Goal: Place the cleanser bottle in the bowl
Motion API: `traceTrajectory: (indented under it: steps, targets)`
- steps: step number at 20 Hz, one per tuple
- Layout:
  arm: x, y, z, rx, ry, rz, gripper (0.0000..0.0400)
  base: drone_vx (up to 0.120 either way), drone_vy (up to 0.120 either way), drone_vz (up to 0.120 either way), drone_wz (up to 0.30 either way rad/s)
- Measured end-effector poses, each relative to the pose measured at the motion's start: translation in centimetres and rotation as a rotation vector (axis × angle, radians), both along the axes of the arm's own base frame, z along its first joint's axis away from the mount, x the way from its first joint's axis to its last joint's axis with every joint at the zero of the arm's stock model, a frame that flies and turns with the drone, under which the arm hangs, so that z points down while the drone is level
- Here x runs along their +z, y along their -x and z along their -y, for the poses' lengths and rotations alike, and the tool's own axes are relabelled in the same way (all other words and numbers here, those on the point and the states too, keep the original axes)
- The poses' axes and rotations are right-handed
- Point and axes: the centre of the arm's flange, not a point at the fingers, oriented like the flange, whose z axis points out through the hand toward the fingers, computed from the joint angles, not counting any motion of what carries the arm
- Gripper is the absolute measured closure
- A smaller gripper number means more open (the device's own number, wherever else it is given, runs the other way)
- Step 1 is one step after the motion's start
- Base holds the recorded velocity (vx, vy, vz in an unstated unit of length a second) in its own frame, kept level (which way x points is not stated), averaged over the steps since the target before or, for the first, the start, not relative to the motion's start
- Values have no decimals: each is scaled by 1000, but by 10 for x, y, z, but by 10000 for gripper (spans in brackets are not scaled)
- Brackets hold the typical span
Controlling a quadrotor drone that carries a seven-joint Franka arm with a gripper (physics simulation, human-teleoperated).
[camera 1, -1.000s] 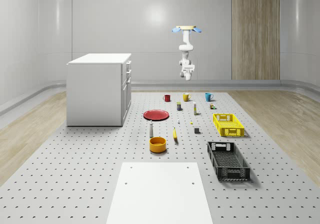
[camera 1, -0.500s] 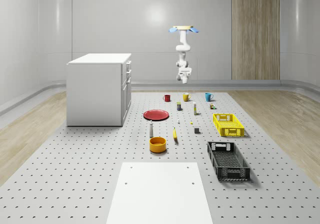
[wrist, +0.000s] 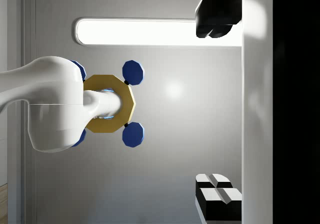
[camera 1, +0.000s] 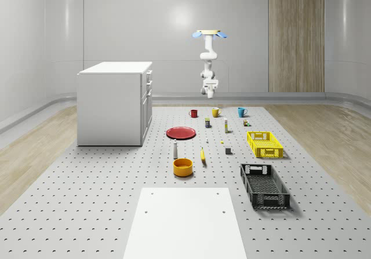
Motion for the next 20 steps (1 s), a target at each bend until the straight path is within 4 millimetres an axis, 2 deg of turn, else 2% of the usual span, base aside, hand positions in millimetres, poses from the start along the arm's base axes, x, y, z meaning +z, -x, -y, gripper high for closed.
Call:
traceTrajectory:
  steps: [20]
  targets:
    - [0,1,-1,0,12,15,0,120,-120,0,0]
